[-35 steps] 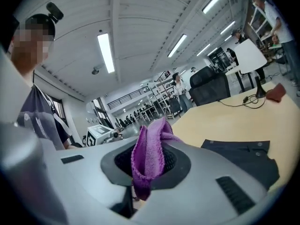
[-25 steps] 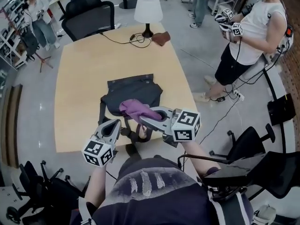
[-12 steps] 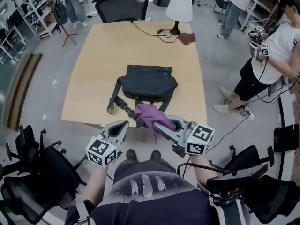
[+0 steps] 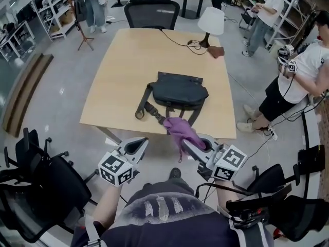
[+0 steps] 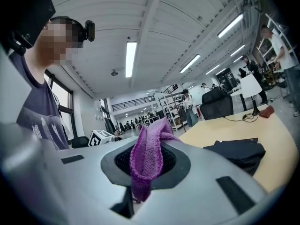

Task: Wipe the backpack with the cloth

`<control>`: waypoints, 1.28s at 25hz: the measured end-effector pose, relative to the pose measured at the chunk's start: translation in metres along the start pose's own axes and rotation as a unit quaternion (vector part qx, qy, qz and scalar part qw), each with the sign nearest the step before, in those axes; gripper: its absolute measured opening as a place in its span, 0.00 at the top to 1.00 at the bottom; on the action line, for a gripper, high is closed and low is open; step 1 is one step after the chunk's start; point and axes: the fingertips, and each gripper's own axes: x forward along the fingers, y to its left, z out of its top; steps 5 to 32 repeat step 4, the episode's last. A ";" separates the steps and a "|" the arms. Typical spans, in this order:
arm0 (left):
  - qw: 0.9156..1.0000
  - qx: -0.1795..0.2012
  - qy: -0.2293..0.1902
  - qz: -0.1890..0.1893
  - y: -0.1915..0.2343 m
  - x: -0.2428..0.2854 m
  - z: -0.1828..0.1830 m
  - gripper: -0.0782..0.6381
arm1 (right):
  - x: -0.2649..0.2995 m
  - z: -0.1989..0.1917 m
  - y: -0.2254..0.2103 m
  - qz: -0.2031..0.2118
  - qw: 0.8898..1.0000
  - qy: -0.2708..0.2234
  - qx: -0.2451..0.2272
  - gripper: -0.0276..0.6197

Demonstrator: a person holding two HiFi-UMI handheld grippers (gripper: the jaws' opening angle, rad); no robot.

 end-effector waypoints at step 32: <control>1.000 -0.009 -0.008 -0.009 -0.002 -0.063 -0.014 0.88 | 0.019 -0.022 0.055 -0.009 1.000 0.002 0.007 0.91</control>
